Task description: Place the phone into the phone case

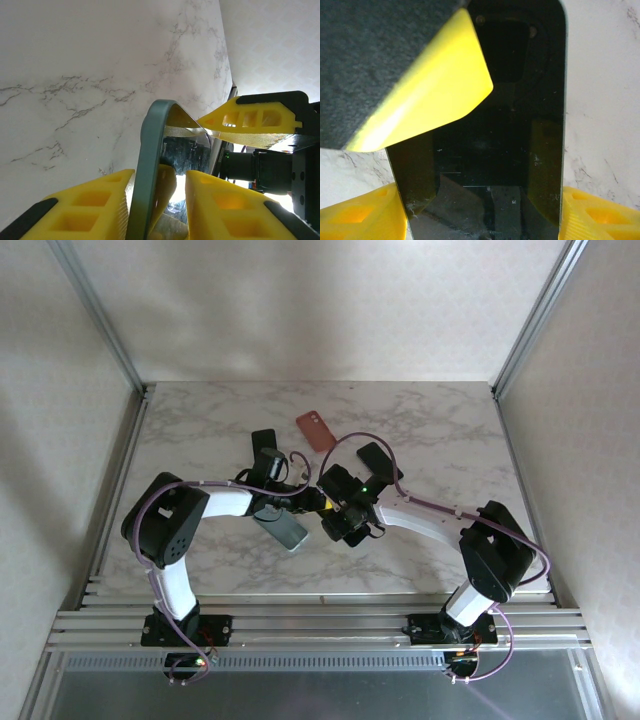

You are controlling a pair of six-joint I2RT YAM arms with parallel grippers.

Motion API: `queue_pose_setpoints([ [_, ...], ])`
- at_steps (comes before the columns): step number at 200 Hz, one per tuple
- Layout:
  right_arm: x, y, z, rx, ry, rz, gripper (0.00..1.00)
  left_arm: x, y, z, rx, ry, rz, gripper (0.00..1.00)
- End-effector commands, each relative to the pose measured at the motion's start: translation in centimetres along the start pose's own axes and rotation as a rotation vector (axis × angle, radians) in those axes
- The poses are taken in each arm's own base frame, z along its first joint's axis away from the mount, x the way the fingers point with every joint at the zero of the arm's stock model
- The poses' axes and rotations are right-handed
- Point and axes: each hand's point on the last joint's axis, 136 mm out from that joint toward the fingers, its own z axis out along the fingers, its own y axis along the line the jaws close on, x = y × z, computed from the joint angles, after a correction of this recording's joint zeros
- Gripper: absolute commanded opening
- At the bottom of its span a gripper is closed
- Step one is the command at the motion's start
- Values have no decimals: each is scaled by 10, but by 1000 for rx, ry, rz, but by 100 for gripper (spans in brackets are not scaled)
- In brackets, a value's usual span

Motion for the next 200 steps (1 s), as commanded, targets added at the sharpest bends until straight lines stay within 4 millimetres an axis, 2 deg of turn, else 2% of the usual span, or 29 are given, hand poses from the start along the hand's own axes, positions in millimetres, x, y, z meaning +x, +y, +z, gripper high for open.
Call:
queue_pose_setpoints([
  [1,-11,-7,-4,26,-23,17,67,2,-14,4,42,21,38,29],
  [35,-10,-7,-5,25,-26,20,67,1,-16,4,46,22,43,17],
  [59,-10,-9,-5,29,-28,26,67,1,-17,4,47,21,48,0],
  [82,-9,-11,-6,37,-29,31,67,0,-22,0,46,4,54,0],
  [98,-8,-12,-7,36,-32,41,69,-7,-32,-4,64,-33,86,0],
  [128,-4,-19,-16,11,-57,111,82,-21,-46,-12,73,-96,105,0],
  [152,2,-31,-29,-50,-113,253,89,-32,-55,-20,78,-157,106,0],
  [161,4,-30,-33,-101,-148,308,90,-37,-58,-24,73,-182,103,0],
  [167,5,-39,-35,-127,-173,373,91,-40,-60,-27,76,-199,108,0],
  [200,15,-48,-47,-316,-295,597,92,-55,-66,-44,70,-291,75,0],
])
